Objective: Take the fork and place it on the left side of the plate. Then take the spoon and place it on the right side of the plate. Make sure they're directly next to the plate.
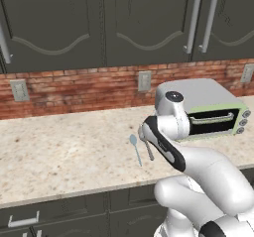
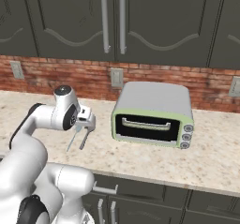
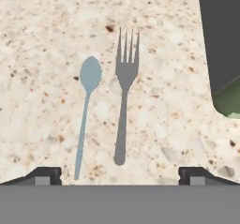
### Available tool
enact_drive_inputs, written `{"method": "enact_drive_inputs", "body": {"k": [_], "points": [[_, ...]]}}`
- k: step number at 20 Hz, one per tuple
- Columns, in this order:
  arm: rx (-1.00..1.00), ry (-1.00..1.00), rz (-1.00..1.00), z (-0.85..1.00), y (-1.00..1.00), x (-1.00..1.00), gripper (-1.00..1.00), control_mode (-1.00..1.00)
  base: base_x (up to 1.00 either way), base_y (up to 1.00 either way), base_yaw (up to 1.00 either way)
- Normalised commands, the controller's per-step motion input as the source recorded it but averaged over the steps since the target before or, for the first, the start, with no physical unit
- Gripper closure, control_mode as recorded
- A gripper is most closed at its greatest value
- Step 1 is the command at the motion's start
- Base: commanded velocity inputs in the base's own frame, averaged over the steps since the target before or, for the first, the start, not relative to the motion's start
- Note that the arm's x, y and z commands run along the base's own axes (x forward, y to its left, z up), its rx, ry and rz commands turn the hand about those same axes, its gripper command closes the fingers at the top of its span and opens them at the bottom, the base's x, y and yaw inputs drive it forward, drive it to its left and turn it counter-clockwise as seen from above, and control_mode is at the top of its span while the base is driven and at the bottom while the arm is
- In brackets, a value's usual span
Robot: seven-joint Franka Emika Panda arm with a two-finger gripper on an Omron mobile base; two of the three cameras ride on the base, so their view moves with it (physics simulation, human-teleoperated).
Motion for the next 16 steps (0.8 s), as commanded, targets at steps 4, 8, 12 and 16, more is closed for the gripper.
{"method": "enact_drive_inputs", "body": {"k": [4, 8, 12, 16], "points": [[0.00, 0.05, 0.00, -0.40, 0.00, 0.22, -1.00, -1.00, 0.00, 0.00, 0.00], [0.00, 0.05, 0.00, -0.36, 0.00, 0.25, -1.00, -1.00, 0.00, 0.00, 0.00], [0.00, 0.04, 0.00, -0.35, 0.00, 0.28, -1.00, -1.00, 0.00, 0.00, 0.00], [0.00, 0.04, 0.00, -0.36, 0.00, 0.27, -1.00, -1.00, 0.00, 0.00, 0.00]]}}
